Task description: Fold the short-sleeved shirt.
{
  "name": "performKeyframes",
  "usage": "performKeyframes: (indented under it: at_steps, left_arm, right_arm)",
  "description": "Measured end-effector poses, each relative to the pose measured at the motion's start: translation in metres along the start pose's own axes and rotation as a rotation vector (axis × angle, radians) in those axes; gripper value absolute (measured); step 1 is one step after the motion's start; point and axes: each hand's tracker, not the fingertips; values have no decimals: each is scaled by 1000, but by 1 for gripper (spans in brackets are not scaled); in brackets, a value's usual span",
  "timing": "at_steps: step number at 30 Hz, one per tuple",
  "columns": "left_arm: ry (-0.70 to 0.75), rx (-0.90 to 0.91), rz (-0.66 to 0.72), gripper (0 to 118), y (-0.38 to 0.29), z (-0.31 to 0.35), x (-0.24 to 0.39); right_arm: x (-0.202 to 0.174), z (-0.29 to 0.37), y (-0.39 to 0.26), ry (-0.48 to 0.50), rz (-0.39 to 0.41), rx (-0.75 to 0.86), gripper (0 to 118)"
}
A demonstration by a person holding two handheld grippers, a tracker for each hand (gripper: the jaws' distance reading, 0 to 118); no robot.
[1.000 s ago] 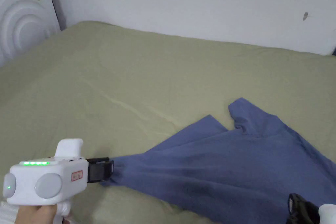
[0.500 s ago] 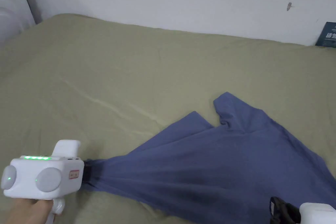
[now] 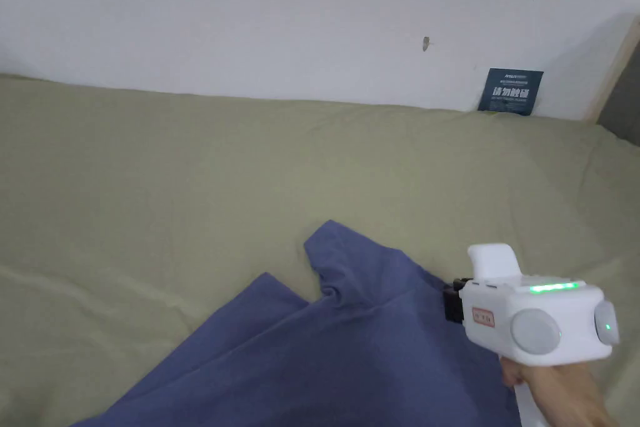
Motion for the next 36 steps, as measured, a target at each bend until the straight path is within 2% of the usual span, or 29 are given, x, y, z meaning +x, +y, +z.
performKeyframes:
  at_steps: [1,2,3,4,5,7,8,11,12,13,14,16,17,18,19,21,22,25,31,36]
  left_arm:
    - [4,2,-4,0,-1,1,0]
    - [3,3,-4,0,3,-1,1]
    - [2,3,-4,0,3,0,1]
    - [0,4,-2,0,2,0,1]
    - [-3,2,1,0,2,1,0]
    - [-4,1,2,0,5,-1,-1]
    - [-6,0,-4,0,5,-1,-1]
    - [-9,-5,-12,0,7,-4,-1]
    - [-5,-6,-16,0,7,-6,0]
    - [-4,-8,-16,0,8,-6,-1]
    - [-5,-10,-17,0,8,-9,-1]
    - [-3,-12,-12,0,9,-10,-1]
    - [-1,-13,-12,0,11,-9,-1]
    - [0,-16,-11,0,13,-8,-2]
    - [-3,-15,-6,0,15,-6,-2]
    - [-6,2,6,0,21,6,-3]
    - [-13,22,12,0,24,15,1]
    - [-54,109,30,0,47,52,4]
    - [-64,286,-3,0,110,149,24]
    - [-85,416,-32,0,174,227,45]
  right_arm:
    - [3,-12,8,13,-6,-18,1]
    - [7,-26,18,29,-16,-40,7]
    - [10,-39,27,49,-19,-75,33]
    - [12,-48,33,47,-26,-97,69]
    - [15,-62,40,56,-31,-120,88]
    - [20,-82,46,124,-53,-165,87]
    - [22,-91,46,111,-54,-199,87]
    - [19,-116,40,60,38,-266,87]
    - [6,-117,38,28,74,-300,87]
    - [6,-123,33,16,85,-333,87]
    - [5,-125,32,40,61,-302,87]
    - [0,-107,43,16,40,-314,85]
    - [-2,-98,46,23,48,-320,66]
    - [-4,-84,47,16,82,-291,24]
    - [-4,-69,45,5,107,-268,4]
    - [-4,-28,55,61,51,-189,4]
    - [-5,-6,58,72,54,-163,4]
    - [0,65,77,54,108,-47,4]
    - [25,226,121,9,79,222,4]
    - [52,330,140,-59,59,376,4]
